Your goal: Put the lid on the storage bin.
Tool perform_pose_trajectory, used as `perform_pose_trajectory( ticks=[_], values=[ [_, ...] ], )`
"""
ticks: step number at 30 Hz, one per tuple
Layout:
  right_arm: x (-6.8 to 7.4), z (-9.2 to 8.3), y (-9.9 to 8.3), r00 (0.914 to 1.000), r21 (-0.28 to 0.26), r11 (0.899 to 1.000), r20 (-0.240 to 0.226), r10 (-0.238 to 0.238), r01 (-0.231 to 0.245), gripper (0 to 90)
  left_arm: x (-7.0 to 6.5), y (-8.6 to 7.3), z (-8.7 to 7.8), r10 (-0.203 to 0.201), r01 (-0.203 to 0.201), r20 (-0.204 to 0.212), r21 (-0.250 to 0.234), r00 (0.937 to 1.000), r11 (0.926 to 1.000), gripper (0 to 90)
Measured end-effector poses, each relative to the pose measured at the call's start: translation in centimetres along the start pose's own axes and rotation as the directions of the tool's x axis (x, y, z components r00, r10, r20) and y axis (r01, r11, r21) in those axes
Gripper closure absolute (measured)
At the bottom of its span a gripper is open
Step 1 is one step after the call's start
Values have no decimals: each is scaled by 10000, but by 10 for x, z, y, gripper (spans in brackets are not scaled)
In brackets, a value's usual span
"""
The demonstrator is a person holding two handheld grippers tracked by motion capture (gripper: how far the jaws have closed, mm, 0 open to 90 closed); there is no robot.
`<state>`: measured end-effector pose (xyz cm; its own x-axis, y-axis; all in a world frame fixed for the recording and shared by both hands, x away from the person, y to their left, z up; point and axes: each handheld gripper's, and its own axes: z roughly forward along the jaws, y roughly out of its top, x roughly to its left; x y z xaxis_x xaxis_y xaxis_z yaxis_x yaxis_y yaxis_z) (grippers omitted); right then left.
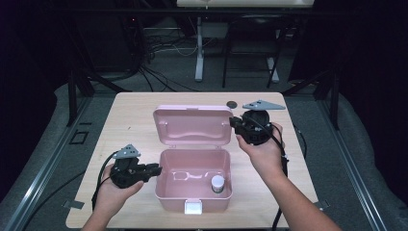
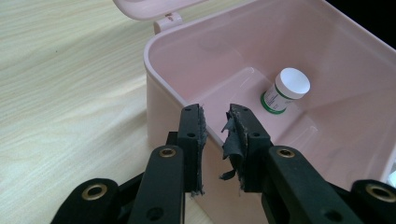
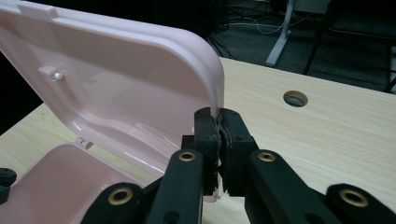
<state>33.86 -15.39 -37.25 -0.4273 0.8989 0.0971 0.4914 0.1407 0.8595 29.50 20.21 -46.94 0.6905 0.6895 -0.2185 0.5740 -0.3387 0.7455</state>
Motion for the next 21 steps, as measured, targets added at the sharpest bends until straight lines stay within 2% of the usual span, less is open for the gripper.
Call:
perform_pose_trajectory(
  ticks=[21],
  values=[
    [2, -4, -3, 10000, -58, 10000, -39, -70, 69, 867, 0, 0, 0, -59, 59, -2, -25, 10000, 10000, 755]
  ],
)
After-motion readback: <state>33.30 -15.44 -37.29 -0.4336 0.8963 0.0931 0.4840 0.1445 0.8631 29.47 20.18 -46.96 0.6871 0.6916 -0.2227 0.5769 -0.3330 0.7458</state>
